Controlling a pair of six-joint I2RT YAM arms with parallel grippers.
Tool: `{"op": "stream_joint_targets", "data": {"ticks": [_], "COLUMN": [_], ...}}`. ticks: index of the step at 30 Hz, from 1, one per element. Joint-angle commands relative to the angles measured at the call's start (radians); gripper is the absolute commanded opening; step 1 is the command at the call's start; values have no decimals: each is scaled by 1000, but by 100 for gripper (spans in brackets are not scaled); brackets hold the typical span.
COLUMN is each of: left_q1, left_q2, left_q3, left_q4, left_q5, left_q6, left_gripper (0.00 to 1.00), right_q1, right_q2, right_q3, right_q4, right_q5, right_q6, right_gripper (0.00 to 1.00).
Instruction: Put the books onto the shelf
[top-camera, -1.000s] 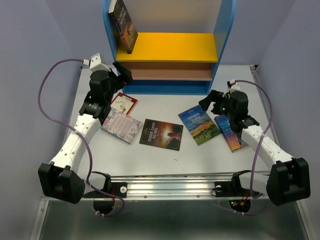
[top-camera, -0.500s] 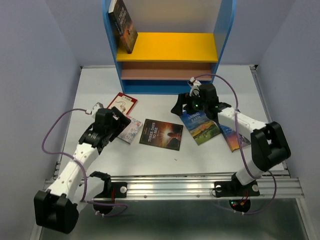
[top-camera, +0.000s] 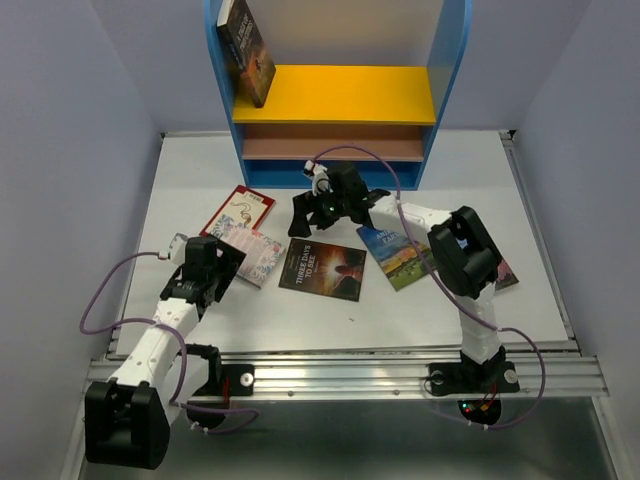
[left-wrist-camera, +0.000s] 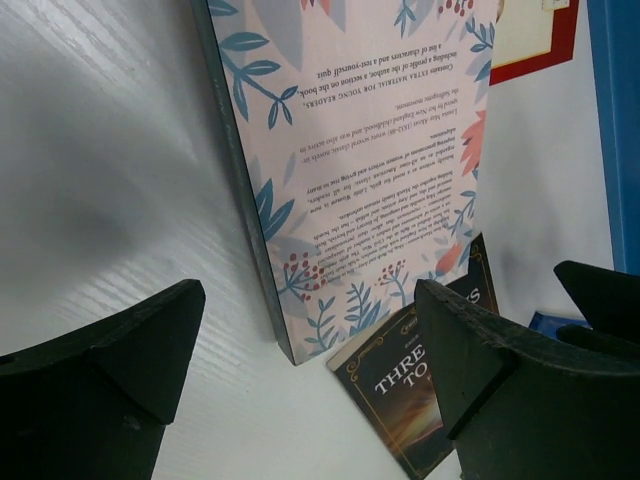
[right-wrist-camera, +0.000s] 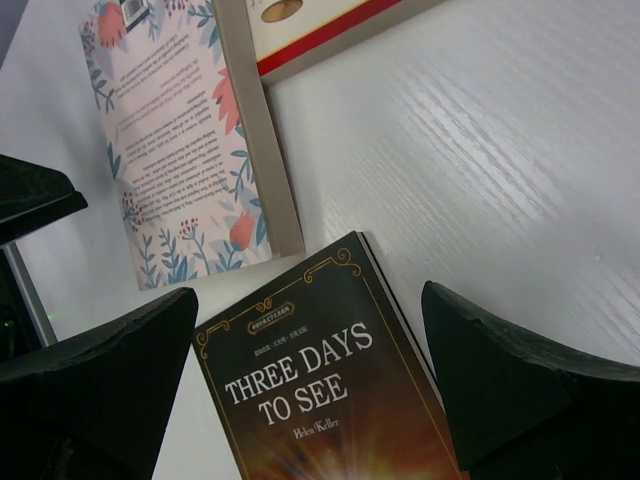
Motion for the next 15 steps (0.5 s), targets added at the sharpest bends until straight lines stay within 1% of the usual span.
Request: {"op": "stream_joint_targets", "data": {"ticks": [1, 5, 9, 11, 13, 15], "left_q1": [9, 11, 11, 12, 11, 12], "left_q2": [26, 60, 113, 150, 175, 210], "left_q3": [-32, -82, -127, -132, -132, -130], "left_q4": [93, 222, 332, 362, 393, 417], "left_q5": [-7, 20, 49, 65, 66, 74], "left_q6": [31, 16, -10, -14, -13, -11], "left_gripper": [99, 99, 99, 98, 96, 90], "right_q1": [20, 31, 42, 51, 60, 60], "right_q2": [59, 154, 218, 244, 266, 298], "right_q3": [85, 155, 193, 211, 225, 250], "right_q4": [-40, -43, -44, -46, -49, -57], "right_q5": [-56, -146, -192, -196, -203, -219], "right_q6": [-23, -23, -17, -18, -17, -9], "right_gripper": [100, 100, 100, 100, 100, 100]}}
